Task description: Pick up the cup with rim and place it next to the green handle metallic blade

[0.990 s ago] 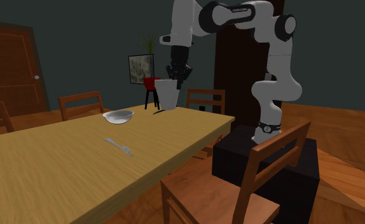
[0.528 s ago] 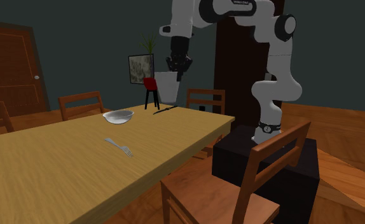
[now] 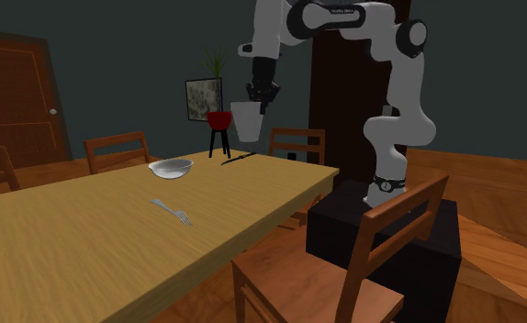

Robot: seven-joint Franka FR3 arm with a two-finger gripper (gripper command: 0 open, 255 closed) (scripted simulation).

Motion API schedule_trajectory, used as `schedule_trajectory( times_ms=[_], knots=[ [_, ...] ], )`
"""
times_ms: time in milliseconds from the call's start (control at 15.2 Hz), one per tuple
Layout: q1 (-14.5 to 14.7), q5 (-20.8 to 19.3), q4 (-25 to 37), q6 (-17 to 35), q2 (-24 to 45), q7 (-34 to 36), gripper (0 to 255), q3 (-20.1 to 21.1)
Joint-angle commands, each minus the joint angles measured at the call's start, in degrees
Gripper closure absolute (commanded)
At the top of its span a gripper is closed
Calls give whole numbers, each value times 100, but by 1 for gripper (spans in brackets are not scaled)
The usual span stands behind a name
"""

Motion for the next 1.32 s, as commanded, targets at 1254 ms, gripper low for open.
schedule_trajectory(
  times_ms=[1254],
  knots=[
    [-1056,-497,-562,16,-893,-2481,255,-1556]
  ],
)
